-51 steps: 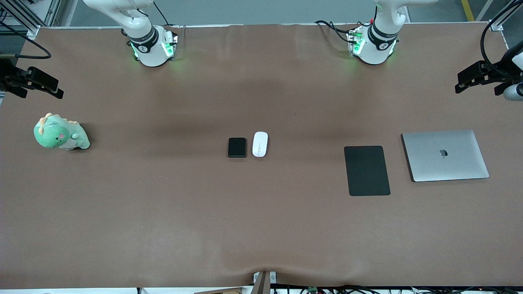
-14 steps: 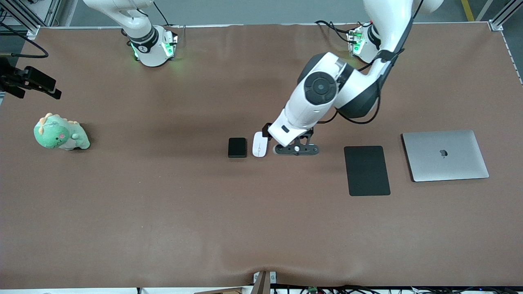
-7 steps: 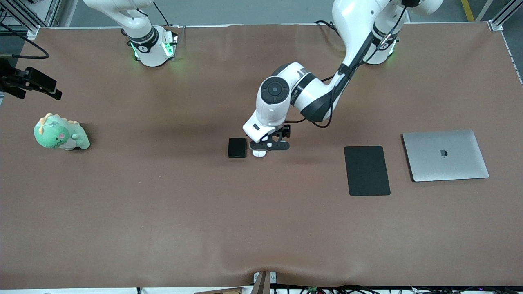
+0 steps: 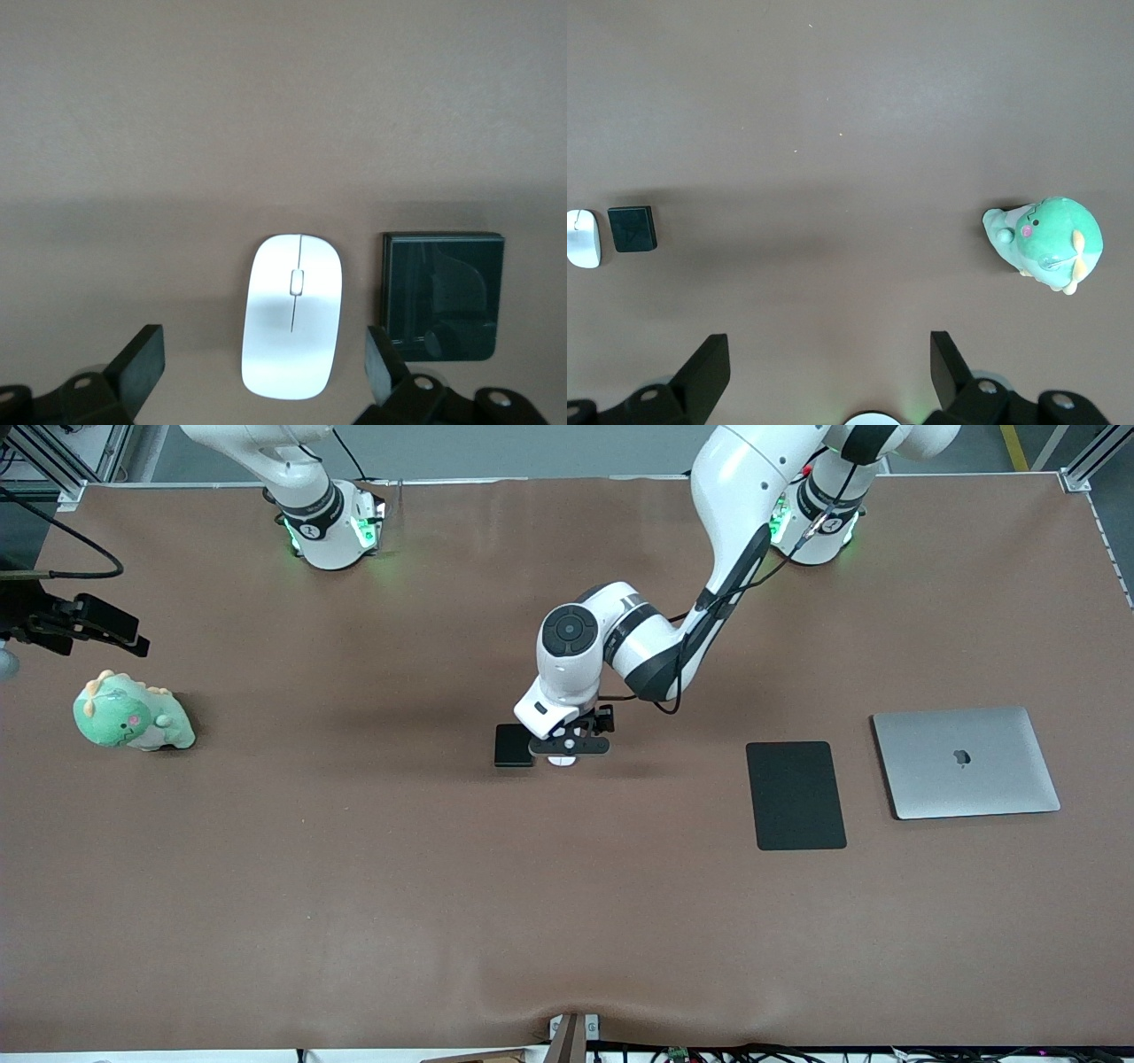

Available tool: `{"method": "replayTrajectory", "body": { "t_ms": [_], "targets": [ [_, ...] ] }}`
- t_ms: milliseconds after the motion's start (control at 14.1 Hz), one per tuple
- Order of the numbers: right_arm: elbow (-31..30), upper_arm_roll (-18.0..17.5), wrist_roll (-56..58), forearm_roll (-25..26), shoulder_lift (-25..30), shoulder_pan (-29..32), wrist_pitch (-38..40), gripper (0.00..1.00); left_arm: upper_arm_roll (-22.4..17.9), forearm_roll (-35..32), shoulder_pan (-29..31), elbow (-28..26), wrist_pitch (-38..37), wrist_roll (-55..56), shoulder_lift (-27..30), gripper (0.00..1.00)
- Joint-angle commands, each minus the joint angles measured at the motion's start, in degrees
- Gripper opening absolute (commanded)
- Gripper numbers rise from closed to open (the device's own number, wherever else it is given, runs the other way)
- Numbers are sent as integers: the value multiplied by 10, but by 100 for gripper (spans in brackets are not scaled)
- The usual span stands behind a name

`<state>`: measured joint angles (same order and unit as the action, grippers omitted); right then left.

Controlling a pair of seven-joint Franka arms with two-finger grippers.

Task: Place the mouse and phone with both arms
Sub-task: 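Lower the open left gripper over the white mouse, then grasp the mouse with the left gripper while the right gripper reaches the phone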

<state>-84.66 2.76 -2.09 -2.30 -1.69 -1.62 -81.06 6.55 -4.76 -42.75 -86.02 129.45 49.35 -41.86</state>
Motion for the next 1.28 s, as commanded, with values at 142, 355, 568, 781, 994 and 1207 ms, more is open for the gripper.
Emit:
{"method": "replayTrajectory", "body": {
  "t_ms": [142, 355, 568, 781, 994, 1207],
  "targets": [
    [8, 1, 0, -10, -14, -3, 6, 100, -5, -14, -10, 4, 22, 15, -19, 100],
    [8, 0, 0, -10, -17, -4, 4, 100, -5, -18, -10, 5, 24, 13, -27, 100],
    [7, 0, 0, -10, -37, -22, 6, 100, -4, -28, -10, 6, 47, 7, -40, 100],
    [7, 1, 2, -8, -53, -41, 5, 100, -4, -29, -12, 6, 61, 3, -52, 100],
    [8, 0, 2, -10, -86, -50, 6, 100, -4, -28, -14, 7, 61, -12, -59, 100],
    [0, 0, -5, -10, -91, -74, 6, 100, -4, -28, -15, 8, 61, -12, -64, 100]
  ]
}}
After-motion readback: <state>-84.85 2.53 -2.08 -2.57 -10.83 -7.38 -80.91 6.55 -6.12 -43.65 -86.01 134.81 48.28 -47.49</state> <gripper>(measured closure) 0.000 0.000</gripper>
